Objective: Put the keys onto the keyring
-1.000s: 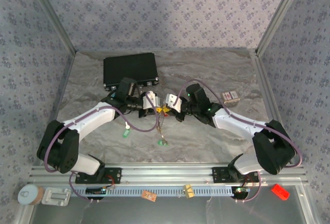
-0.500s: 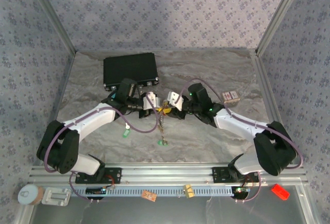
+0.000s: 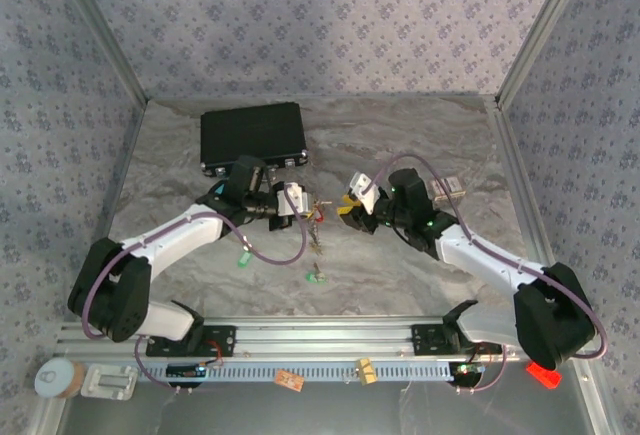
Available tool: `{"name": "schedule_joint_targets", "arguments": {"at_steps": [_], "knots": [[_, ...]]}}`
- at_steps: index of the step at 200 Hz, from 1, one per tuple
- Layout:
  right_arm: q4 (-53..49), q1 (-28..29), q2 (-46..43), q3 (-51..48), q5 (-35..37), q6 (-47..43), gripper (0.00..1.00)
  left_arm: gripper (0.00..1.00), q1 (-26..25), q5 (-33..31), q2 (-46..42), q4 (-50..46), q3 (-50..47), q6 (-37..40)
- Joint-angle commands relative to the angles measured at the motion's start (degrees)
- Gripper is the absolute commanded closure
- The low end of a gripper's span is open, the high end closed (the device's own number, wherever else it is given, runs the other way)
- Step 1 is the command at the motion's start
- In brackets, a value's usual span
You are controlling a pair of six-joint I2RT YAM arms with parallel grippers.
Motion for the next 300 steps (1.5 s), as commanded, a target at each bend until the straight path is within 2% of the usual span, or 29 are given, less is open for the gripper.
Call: {"name": "schedule_joint_targets", "arguments": {"at_steps": [1, 51, 70, 102, 133, 165, 189, 226, 246, 300], "knots": [[-4.9, 2.2, -0.7, 0.6, 5.3, 7.8, 0.68, 1.0, -0.4, -1.1, -2.8, 1.1, -0.7, -0.7], [-20.0, 11.5, -1.1, 3.7, 16.5, 23.2, 0.68, 1.0, 1.5, -3.3, -3.9, -2.5, -0.7, -5.2], [-22.0, 14.9, -1.2, 2.6, 17.8, 28.5, 0.68, 1.0, 2.9, -3.9, -4.6, -1.2, -1.8, -6.6], [-22.5, 19.0, 1.8, 1.1, 15.7, 34.3, 0.66, 1.0, 3.5, -3.3, -5.0, 1.6, -3.7, -7.3], [-24.7, 23.2, 6.9, 2.1, 16.7, 33.2, 0.66, 1.0, 3.5, -2.5, -5.1, 3.1, -4.9, -7.6], [-21.0, 26.4, 9.6, 1.0, 18.8, 31.4, 0.66, 1.0, 3.4, -2.0, -5.0, 3.5, -5.5, -7.4], [-14.3, 29.3, 8.9, -2.3, 22.9, 26.3, 0.68, 1.0, 3.3, -1.5, -4.9, 3.5, -5.3, -7.5], [5.4, 34.2, 4.0, -14.5, 30.3, 13.1, 0.67, 1.0, 3.3, -1.2, -4.6, 3.5, -5.3, -7.3], [5.1, 34.4, 3.8, -15.1, 31.7, 11.0, 0.66, 1.0, 3.3, -1.1, -4.4, 3.5, -5.3, -7.3], [10.7, 34.2, 6.4, -17.4, 28.5, 10.7, 0.66, 1.0, 3.3, -0.7, -4.3, 3.5, -5.3, -7.1]]}}
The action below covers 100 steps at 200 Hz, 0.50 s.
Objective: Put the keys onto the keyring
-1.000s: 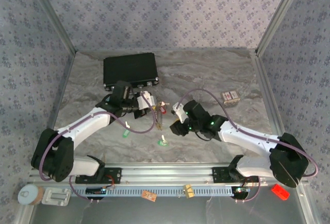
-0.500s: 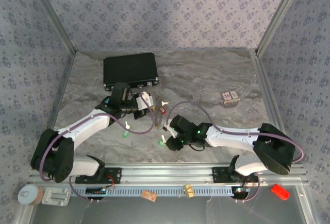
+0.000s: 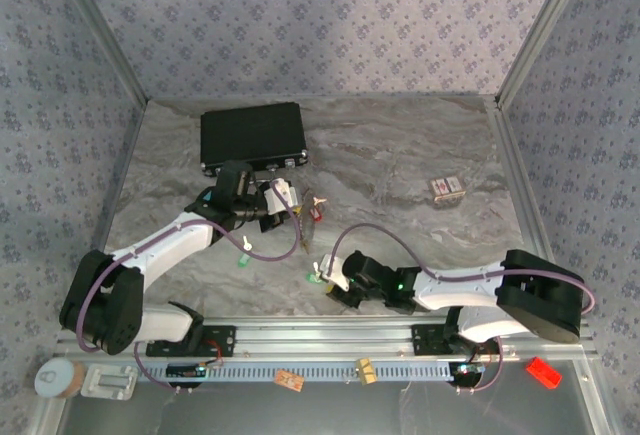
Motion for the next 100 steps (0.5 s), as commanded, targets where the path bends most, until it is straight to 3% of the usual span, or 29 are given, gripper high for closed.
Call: {"name": "schedule_joint_targets", "arguments": {"at_steps": [1, 100], "knots": [[5.3, 0.0, 1.5, -1.3, 0.0, -1.9, 0.66, 1.0, -0.2, 2.3, -0.4, 0.7, -0.6, 0.0], [12.4, -1.6, 6.8, -2.5, -2.4, -1.1, 0.8, 1.0, -0.3, 2.6, -0.8, 0.0, -0.6, 0.5]]}}
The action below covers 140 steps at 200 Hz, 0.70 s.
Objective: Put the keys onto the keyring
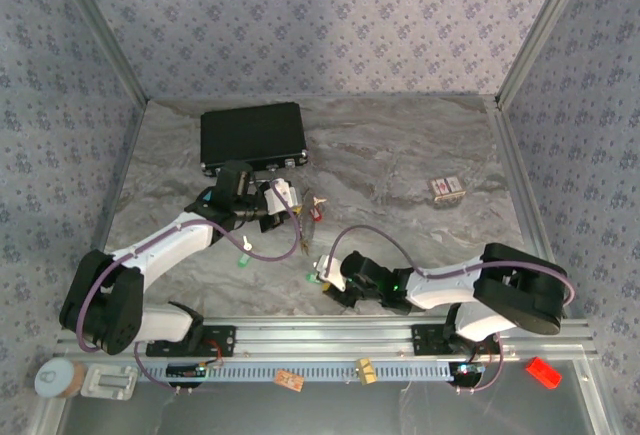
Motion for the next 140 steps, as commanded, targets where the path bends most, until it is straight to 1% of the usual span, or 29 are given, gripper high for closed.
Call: {"name": "schedule_joint_targets", "arguments": {"at_steps": [1, 84, 140], "knots": [[2.8, -0.7, 0.6, -1.2, -0.9, -0.1, 0.8, 1.0, -0.2, 2.4, -0.9, 0.0, -0.6, 0.5], [4.3, -1.8, 0.6, -1.6, -2.3, -0.3, 0.83, 1.0, -0.2, 2.7, -0.6, -0.5, -0.4, 0.8], [4.7, -2.1, 1.4, -1.2, -2.7, -0.4, 0.9, 1.0, -0.3, 2.7, -0.7, -0.7, -0.3, 0.9]]}}
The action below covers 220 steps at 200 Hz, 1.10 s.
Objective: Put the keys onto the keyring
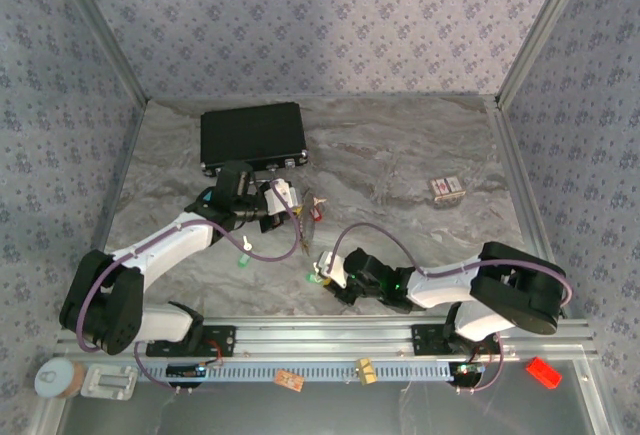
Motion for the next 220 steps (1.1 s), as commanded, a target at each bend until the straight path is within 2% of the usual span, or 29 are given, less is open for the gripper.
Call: {"name": "schedule_joint_targets", "arguments": {"at_steps": [1, 35, 69, 98, 125, 146, 176, 220], "knots": [[1.0, -0.4, 0.7, -0.2, -1.1, -0.4, 0.9, 1.0, -0.2, 2.4, -0.7, -0.7, -0.2, 0.9], [1.2, -0.6, 0.5, -0.4, -1.7, -0.3, 1.0, 1.0, -0.2, 2.3, -0.8, -0.9, -0.2, 1.0], [-1.5, -0.9, -3.5, -0.4, -2.1, -0.1, 1.0, 1.0, -0.3, 2.2, -1.2, -0.9, -0.3, 1.1], [-10.9, -3.5, -12.5, 1.1, -4.1, -0.7, 1.0, 1.0, -0.9, 2.0, -3.0, -0.5, -1.2, 2.0], [-20.9, -8.8, -23.0, 3.0, -7.1, -0.6, 1.0, 1.0, -4.1, -0.7, -6.6, -3.6, -2.4, 7.1], [-28.2, -12.8, -27.7, 5.9, -8.2, 0.2, 1.0, 1.0, -6.1, -1.3, -8.5, -4.7, -3.6, 9.3], [-34.0, -19.3, -27.2, 11.8, -15.9, 2.0, 1.0, 1.0, -7.4, -0.6, -8.6, -6.3, -2.7, 10.0], [-30.0, -23.6, -21.6, 16.4, -31.4, 5.7, 1.0, 1.0, -9.1, -1.0, -8.1, -6.6, -1.9, 8.6]]}}
